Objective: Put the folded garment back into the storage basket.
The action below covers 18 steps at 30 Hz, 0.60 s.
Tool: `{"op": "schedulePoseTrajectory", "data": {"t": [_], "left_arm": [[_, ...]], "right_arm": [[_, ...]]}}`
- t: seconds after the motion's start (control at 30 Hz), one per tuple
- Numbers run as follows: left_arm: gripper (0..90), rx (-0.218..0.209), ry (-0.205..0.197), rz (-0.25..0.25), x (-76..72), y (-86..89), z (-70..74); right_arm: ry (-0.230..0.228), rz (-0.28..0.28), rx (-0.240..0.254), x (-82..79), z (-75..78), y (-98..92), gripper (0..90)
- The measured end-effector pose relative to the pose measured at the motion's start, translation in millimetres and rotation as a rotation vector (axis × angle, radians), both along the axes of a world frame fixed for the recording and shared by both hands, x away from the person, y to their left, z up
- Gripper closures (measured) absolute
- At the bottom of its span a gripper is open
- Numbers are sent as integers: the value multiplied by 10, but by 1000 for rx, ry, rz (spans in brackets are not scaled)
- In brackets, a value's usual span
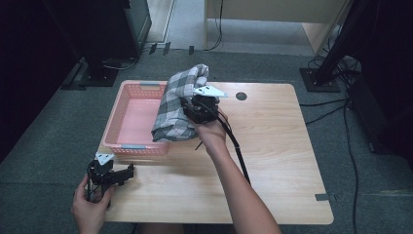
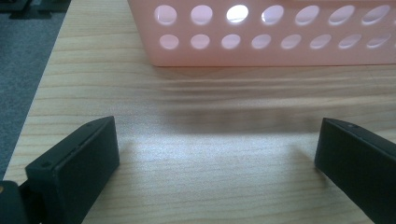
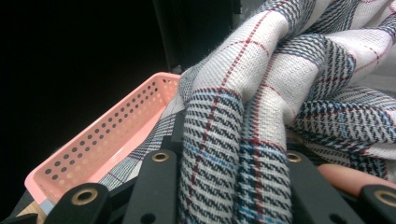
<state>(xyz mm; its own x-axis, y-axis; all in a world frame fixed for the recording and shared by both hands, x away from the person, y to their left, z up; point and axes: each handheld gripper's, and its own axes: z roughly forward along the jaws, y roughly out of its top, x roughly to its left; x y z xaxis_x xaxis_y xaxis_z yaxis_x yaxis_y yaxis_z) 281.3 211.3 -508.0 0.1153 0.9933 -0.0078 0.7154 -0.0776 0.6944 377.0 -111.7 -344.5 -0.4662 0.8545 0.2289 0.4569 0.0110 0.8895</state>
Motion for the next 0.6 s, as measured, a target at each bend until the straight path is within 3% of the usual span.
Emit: {"op": "schedulePoseTrajectory", "data": {"t": [0.3,0.6], "left_arm": [[0,0,-1,-1,2,-1,-1],[0,-3,-1,-3,2,2,-1]], "right_arm": [[31,20,-1,88,-110,182,724],[31,54,-11,134,-146,391,724]]}}
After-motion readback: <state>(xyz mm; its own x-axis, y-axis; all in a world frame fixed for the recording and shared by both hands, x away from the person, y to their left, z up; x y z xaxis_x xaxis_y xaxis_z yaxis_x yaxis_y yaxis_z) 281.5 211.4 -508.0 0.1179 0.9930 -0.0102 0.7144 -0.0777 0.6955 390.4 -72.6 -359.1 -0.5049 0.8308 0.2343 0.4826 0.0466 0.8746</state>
